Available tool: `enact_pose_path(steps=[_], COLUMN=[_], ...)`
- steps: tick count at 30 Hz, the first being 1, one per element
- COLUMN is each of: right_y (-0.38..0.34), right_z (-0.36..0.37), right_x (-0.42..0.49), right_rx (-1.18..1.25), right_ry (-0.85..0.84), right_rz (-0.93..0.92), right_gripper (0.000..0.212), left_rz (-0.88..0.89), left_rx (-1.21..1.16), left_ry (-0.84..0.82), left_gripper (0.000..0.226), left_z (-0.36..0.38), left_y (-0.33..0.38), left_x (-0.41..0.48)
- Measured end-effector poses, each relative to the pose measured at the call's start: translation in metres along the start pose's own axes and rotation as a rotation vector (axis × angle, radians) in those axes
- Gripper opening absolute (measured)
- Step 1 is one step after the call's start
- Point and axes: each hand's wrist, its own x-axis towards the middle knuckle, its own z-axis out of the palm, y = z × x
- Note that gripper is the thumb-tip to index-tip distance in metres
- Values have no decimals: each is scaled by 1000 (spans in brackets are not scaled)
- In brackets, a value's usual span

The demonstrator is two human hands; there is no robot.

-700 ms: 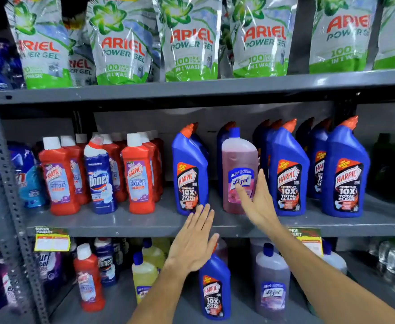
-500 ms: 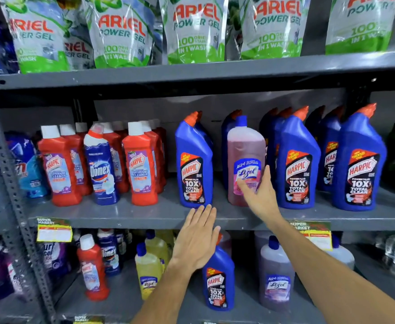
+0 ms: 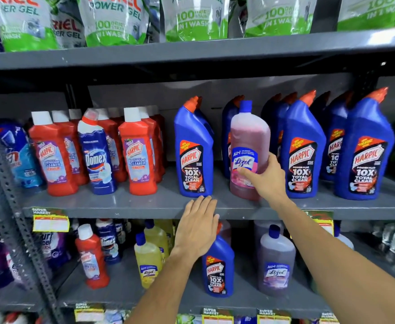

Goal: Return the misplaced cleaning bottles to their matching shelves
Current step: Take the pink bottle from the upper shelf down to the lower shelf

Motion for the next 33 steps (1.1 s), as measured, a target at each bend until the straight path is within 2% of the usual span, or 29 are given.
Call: enact_pose_path(steps=[4, 18, 22, 27, 31, 33], right_y=[-6, -6, 20, 75, 118, 140], right_z=[-7, -35, -29, -16, 0, 10], right_x=[-13, -132, -168, -202, -219, -225], right_rx=[24, 265, 327, 274, 238, 226], right_ry=[65, 209, 219, 159, 107, 110], right_rz=[-15, -88, -21, 102, 192, 244], right_gripper=[89, 64, 67, 74, 72, 69], left_rz=[-4, 10, 41, -53, -121, -167], left_rx=[0, -39, -26, -72, -95, -95], left_ry=[19, 47, 88, 109, 70, -3], left_gripper=[44, 44, 51, 58, 58, 58], left_z=[0, 7, 9, 26, 59, 80], left_y=[1, -1, -3, -8, -18, -24], left_x=[-1, -1, -12, -62, -111, -131])
